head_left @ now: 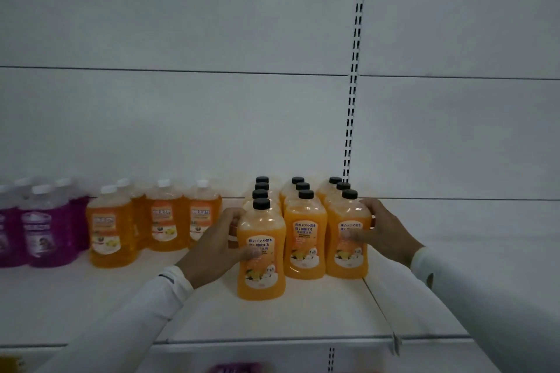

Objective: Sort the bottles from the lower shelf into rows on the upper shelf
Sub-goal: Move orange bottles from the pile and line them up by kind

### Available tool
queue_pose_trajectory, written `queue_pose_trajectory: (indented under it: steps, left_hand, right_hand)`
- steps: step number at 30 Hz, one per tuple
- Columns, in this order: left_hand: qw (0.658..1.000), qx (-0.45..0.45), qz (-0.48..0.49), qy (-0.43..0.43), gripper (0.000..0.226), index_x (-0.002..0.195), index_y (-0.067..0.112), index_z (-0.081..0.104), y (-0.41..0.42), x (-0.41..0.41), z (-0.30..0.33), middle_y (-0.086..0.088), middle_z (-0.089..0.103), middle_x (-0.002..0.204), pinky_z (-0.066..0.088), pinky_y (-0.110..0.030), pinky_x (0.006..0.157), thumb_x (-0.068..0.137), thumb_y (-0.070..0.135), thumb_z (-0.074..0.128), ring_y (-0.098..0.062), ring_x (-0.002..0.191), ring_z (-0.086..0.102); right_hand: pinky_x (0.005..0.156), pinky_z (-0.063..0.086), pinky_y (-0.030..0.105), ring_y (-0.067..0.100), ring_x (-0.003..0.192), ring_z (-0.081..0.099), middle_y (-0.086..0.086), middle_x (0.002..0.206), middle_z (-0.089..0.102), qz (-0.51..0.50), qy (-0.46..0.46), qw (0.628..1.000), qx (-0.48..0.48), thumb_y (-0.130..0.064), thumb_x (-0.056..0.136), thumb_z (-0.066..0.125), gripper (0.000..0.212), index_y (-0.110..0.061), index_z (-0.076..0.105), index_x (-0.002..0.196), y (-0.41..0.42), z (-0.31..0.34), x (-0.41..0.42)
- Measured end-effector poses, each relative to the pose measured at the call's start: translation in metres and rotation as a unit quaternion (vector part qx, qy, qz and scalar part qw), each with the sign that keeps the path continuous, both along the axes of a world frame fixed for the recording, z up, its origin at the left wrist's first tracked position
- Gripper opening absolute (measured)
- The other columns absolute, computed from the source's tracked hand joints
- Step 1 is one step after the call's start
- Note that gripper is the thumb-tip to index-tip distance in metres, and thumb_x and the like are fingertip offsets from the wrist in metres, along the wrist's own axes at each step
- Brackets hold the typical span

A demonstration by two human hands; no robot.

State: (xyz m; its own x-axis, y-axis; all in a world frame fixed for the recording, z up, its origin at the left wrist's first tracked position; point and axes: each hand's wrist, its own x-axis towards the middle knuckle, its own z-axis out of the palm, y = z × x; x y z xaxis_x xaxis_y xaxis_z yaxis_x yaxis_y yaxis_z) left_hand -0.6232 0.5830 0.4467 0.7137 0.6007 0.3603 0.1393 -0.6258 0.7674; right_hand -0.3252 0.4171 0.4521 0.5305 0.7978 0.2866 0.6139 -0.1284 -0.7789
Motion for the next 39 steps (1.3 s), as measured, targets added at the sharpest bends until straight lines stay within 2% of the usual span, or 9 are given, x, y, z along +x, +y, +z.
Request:
queue_pose_trajectory:
  steps: [5, 10, 14, 22, 25, 31, 33, 39]
  left_hand:
    - [1.000, 0.000, 0.016, 0.001, 0.066, 0.132, 0.026, 0.039, -0.005, 0.000, -0.002, 0.005, 0.059, 0.122, 0.058, -0.039, 0.087, 0.078, 0.027, 0.076, -0.015, 0.108, 0.062]
    - [1.000, -0.001, 0.025, 0.003, 0.069, 0.139, 0.025, 0.034, -0.011, -0.001, -0.002, 0.003, 0.057, 0.125, 0.057, -0.036, 0.089, 0.082, 0.023, 0.073, -0.014, 0.111, 0.061]
    - [0.999, 0.002, 0.018, 0.027, 0.074, 0.142, 0.027, 0.031, -0.014, -0.004, 0.000, 0.005, 0.056, 0.127, 0.057, -0.034, 0.089, 0.082, 0.028, 0.073, -0.013, 0.114, 0.058]
    - [0.983, 0.104, 0.040, 0.145, 0.075, 0.142, 0.026, 0.035, -0.008, -0.025, 0.003, 0.006, 0.053, 0.127, 0.052, -0.032, 0.093, 0.080, 0.048, 0.071, -0.011, 0.111, 0.054]
    - [0.971, 0.153, 0.057, 0.176, 0.068, 0.140, 0.020, 0.040, -0.017, -0.038, 0.002, 0.002, 0.053, 0.129, 0.049, -0.027, 0.092, 0.084, 0.046, 0.068, -0.011, 0.111, 0.053]
    - [0.945, 0.233, 0.063, 0.220, 0.051, 0.127, 0.017, 0.053, -0.075, -0.047, 0.001, 0.000, 0.059, 0.119, 0.047, -0.026, 0.088, 0.085, 0.044, 0.067, -0.014, 0.103, 0.055]
    - [0.937, 0.254, 0.062, 0.231, 0.051, 0.127, 0.018, 0.054, -0.101, -0.042, -0.002, 0.001, 0.058, 0.121, 0.045, -0.025, 0.089, 0.086, 0.046, 0.065, -0.014, 0.104, 0.054]
    - [0.931, 0.245, 0.056, 0.264, 0.054, 0.130, 0.019, 0.052, -0.184, -0.020, -0.033, 0.001, 0.055, 0.123, 0.044, -0.028, 0.095, 0.087, 0.050, 0.062, -0.015, 0.111, 0.053]
  right_hand:
    - [0.069, 0.054, 0.019, 0.006, 0.094, 0.062, -0.006, 0.113, 0.060, 0.017, 0.002, 1.000, -0.007, -0.029, 0.076, 0.082, 0.069, -0.023, 0.040, 0.131, -0.002, 0.000, 0.003]
    - [0.083, 0.057, 0.030, 0.015, 0.100, 0.063, -0.001, 0.119, 0.059, 0.018, -0.008, 1.000, -0.019, -0.031, 0.078, 0.080, 0.072, -0.022, 0.037, 0.135, -0.003, 0.001, 0.001]
    - [0.089, 0.055, 0.035, 0.019, 0.106, 0.060, -0.001, 0.123, 0.057, 0.005, -0.043, 0.998, -0.047, -0.034, 0.080, 0.078, 0.075, -0.021, 0.035, 0.139, -0.008, 0.007, -0.005]
    - [0.098, 0.049, 0.036, 0.021, 0.117, 0.054, 0.005, 0.136, 0.053, -0.064, -0.155, 0.975, -0.144, -0.045, 0.081, 0.075, 0.079, -0.015, 0.039, 0.144, -0.036, 0.021, -0.017]
    - [0.100, 0.048, 0.035, 0.022, 0.119, 0.054, 0.007, 0.140, 0.051, -0.075, -0.180, 0.967, -0.166, -0.046, 0.083, 0.072, 0.080, -0.012, 0.038, 0.146, -0.051, 0.021, -0.026]
    - [0.097, 0.047, 0.033, 0.019, 0.113, 0.056, 0.003, 0.133, 0.055, -0.016, -0.239, 0.950, -0.200, -0.051, 0.085, 0.067, 0.066, -0.017, 0.048, 0.139, -0.089, 0.020, -0.056]
    - [0.095, 0.047, 0.031, 0.017, 0.110, 0.057, 0.001, 0.131, 0.056, 0.010, -0.260, 0.943, -0.205, -0.053, 0.085, 0.067, 0.064, -0.020, 0.049, 0.137, -0.104, 0.015, -0.064]
    - [0.099, 0.044, 0.029, 0.016, 0.115, 0.056, 0.000, 0.131, 0.057, 0.088, -0.283, 0.932, -0.209, -0.055, 0.088, 0.062, 0.062, -0.019, 0.051, 0.137, -0.163, -0.018, -0.076]
